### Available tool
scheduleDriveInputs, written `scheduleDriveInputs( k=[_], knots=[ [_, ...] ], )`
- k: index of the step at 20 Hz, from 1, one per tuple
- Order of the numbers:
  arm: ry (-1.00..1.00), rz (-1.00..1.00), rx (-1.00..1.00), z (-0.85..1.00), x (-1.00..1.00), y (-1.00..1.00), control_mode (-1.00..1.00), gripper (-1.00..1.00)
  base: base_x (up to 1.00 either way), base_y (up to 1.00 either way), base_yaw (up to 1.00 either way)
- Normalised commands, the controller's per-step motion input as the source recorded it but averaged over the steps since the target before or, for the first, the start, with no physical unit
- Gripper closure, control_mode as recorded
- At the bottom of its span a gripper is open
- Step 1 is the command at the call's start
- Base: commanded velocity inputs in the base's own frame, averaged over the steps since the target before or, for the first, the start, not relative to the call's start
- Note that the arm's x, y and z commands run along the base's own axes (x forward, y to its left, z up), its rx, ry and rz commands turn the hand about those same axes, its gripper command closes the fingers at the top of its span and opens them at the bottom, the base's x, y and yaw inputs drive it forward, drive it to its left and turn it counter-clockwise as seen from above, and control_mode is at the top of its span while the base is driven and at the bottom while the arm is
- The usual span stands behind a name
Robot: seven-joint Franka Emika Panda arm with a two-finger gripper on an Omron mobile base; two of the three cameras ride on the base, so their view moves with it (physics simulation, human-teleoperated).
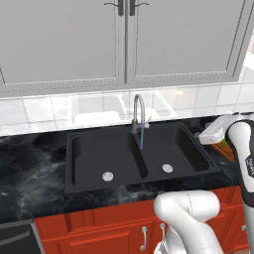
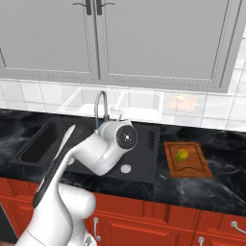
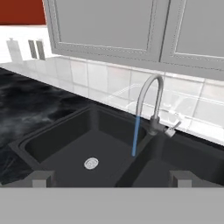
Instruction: Pick the mango from the sink and place it on the cutting board to airdry. Then turn off the sink faucet.
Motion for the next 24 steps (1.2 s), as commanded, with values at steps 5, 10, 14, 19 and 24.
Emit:
scheduleDriveInputs(
  k=[5,10,14,19,24],
  knots=[
    [0.00,0.07,0.02,-0.10,0.48,0.00,-1.00,-1.00,0.00,0.00,0.00],
    [0.00,0.13,0.06,-0.02,0.51,0.00,-1.00,-1.00,0.00,0.00,0.00],
    [0.00,0.14,0.03,0.00,0.33,0.00,-1.00,-1.00,0.00,0.00,0.00],
    [0.00,0.12,0.00,-0.08,0.23,0.00,-1.00,-1.00,0.00,0.00,0.00],
    [0.00,0.12,0.00,-0.13,0.15,0.02,-1.00,-1.00,0.00,0.00,0.00]
  ],
)
